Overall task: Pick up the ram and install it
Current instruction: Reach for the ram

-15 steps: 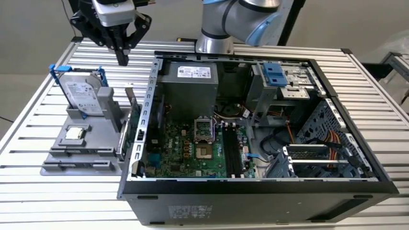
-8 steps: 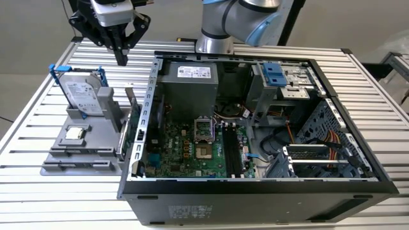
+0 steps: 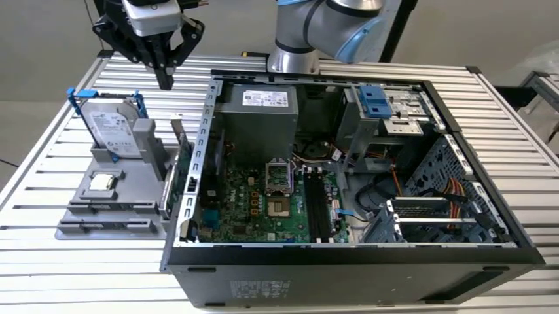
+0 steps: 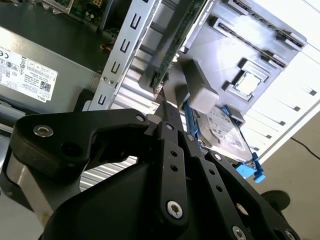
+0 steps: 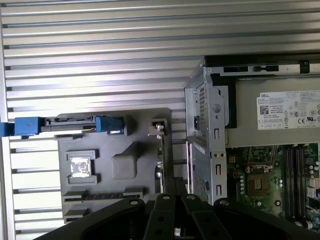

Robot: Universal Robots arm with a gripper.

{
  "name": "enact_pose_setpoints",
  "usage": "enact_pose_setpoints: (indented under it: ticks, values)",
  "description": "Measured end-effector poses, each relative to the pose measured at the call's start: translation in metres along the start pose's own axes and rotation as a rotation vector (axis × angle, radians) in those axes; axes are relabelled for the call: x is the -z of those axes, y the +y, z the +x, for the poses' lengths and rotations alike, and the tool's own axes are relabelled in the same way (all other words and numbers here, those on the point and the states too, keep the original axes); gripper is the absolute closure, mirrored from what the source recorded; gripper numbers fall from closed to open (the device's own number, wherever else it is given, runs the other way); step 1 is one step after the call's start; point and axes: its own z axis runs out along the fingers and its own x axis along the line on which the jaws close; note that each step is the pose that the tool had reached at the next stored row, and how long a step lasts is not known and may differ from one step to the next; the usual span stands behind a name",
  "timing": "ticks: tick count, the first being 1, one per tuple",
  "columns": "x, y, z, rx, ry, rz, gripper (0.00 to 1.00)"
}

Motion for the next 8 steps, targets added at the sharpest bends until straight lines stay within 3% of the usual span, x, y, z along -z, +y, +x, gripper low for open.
enact_pose_setpoints:
  ticks: [8]
  values:
    - [0.0000, -0.0001, 0.0008, 0.000, 0.0000, 0.0000, 1.00]
